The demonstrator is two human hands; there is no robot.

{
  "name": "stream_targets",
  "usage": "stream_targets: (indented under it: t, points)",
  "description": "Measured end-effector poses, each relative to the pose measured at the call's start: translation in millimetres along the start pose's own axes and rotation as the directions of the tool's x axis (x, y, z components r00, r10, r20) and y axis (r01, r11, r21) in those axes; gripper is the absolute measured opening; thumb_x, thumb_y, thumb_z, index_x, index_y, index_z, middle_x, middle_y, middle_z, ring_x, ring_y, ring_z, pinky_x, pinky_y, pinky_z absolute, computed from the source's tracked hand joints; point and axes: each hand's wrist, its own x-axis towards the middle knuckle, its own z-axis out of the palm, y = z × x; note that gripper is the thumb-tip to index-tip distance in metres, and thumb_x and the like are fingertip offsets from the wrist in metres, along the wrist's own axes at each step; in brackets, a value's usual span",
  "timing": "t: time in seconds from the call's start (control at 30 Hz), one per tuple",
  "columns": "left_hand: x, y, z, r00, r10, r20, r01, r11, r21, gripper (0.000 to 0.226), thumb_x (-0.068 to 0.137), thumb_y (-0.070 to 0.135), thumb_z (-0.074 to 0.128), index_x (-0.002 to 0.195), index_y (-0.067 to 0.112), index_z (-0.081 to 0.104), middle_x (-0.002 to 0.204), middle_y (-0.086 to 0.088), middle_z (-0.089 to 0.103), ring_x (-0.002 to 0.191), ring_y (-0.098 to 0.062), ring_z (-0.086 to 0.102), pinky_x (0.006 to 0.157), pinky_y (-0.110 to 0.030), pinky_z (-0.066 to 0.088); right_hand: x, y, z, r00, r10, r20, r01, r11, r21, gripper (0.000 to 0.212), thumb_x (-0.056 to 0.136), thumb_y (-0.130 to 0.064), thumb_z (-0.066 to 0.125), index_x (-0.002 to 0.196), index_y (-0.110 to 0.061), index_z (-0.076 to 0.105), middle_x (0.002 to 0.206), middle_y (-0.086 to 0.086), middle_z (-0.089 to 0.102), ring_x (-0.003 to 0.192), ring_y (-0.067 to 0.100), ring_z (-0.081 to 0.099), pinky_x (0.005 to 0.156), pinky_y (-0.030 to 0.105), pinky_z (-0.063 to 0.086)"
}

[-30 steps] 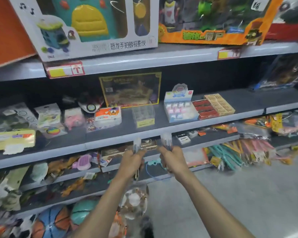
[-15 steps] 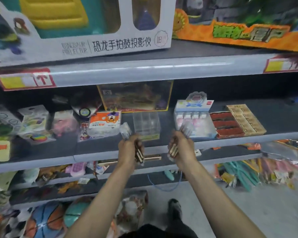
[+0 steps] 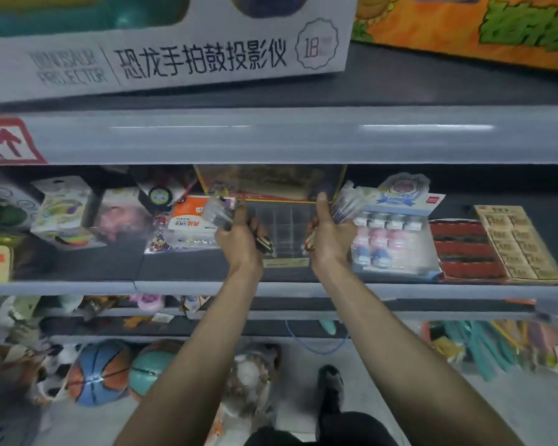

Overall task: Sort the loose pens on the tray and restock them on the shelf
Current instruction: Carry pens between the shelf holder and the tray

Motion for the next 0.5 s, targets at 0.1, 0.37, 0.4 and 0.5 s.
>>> stream_targets:
  t: [0.1, 0.37, 0.4, 0.5]
  points:
    - [6.9, -8.7, 5.1, 0.994, 0.107, -0.016, -0.106, 0.994, 0.035, 0.038, 0.100, 0.011, 0.066, 0.067, 0.020, 0.049, 0.052, 0.000, 0.039, 0.044, -0.016, 0.035, 0.051, -0.036, 0.026, 8.2, 8.7, 6.4, 0.998, -0.035, -0.058, 0.036, 0.999, 0.005, 0.033, 0.092, -0.034, 0.078, 0.081, -0.008, 0.062, 0.063, 0.010, 0.055, 0.046, 0.016, 0.048, 0.041, 0.022, 0.037]
    - [22.0, -25.9, 2.9, 0.923, 0.374, 0.088, -0.383, 0.873, 0.302, 0.045, 0.104, 0.036, 0.064, 0.072, 0.004, 0.059, 0.060, -0.011, 0.058, 0.050, -0.023, 0.055, 0.048, -0.035, 0.043, 30.0, 32.4, 19.1, 0.970, -0.228, -0.079, 0.227, 0.974, -0.024, 0.051, 0.086, -0.048, 0.079, 0.086, 0.002, 0.071, 0.069, 0.019, 0.068, 0.058, 0.023, 0.058, 0.054, 0.037, 0.047]
    - [23.7, -28.8, 1.4, 0.912, 0.392, 0.118, -0.408, 0.848, 0.338, 0.056, 0.101, 0.047, 0.064, 0.083, -0.006, 0.063, 0.073, -0.020, 0.066, 0.063, -0.033, 0.066, 0.055, -0.044, 0.051, 31.8, 34.3, 19.3, 0.963, -0.260, -0.070, 0.257, 0.965, -0.047, 0.049, 0.086, -0.047, 0.079, 0.087, 0.002, 0.072, 0.071, 0.020, 0.070, 0.058, 0.023, 0.060, 0.055, 0.038, 0.049]
    - [21.5, -34.8, -2.2, 0.875, 0.426, 0.229, -0.483, 0.751, 0.451, 0.054, 0.099, 0.054, 0.064, 0.103, 0.001, 0.071, 0.084, -0.023, 0.068, 0.083, -0.040, 0.071, 0.071, -0.054, 0.055, 34.1, 41.9, 17.5, 0.933, -0.357, -0.044, 0.349, 0.927, -0.140, 0.032, 0.090, -0.037, 0.080, 0.089, -0.005, 0.074, 0.074, 0.011, 0.073, 0.066, 0.015, 0.066, 0.064, 0.039, 0.057]
